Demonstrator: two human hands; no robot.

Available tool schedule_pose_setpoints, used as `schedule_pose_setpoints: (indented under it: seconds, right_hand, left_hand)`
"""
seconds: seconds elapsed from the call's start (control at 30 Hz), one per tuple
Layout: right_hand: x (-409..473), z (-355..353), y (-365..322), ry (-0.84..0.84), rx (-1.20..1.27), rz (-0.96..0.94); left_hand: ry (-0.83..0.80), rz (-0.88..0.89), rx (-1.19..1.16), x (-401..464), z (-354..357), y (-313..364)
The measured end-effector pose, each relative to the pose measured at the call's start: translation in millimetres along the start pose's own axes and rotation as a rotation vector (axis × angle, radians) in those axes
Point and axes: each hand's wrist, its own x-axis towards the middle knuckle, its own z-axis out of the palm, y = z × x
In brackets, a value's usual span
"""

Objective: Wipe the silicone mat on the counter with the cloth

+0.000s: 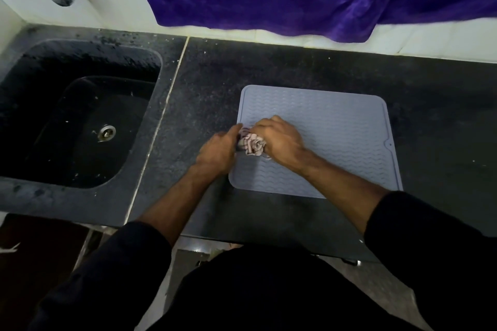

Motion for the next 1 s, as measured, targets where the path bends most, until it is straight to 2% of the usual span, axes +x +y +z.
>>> schedule_pose_setpoints:
  seconds: [0.17,0.3,0.4,0.57,0.67,0.8,1.0]
  right_hand:
    - [-4.0,15.4,-14.3,-0.023,-0.066,-0.055]
    - [-13.8,8.0,6.9,-0.033,-0.085,0.058]
    - [-11.1,1.5,-0.3,-0.001,-0.034,0.104]
    - [-8.6,14.7,-34.9,-0.042,-0.01,-0.015]
    - [-18.6,12.5,-13.8,-0.04,-0.079,0.002]
    - [-29.7,7.7,16.0,0.004,-0.035,0.112]
    - [-19.3,23.4,-27.2,0.008,-0.053,-0.039]
  left_hand:
    - [0.063,0.086,0.191,0.3,7.9,-12.4]
    - [0.018,0.077,0.296,4.0,8.2,-16.3]
    - [0.016,0.083,0.305,4.3,6.6,-15.6]
    - [0.064,0.101,0.334,2.8,7.2,-16.8]
    - [0.023,0.089,0.337,2.5,7.2,-16.7]
    - [0.0,0.076,0.342,0.5,8.2,-13.5]
    - [0.017,0.081,0.396,-3.6,10.1,-8.5]
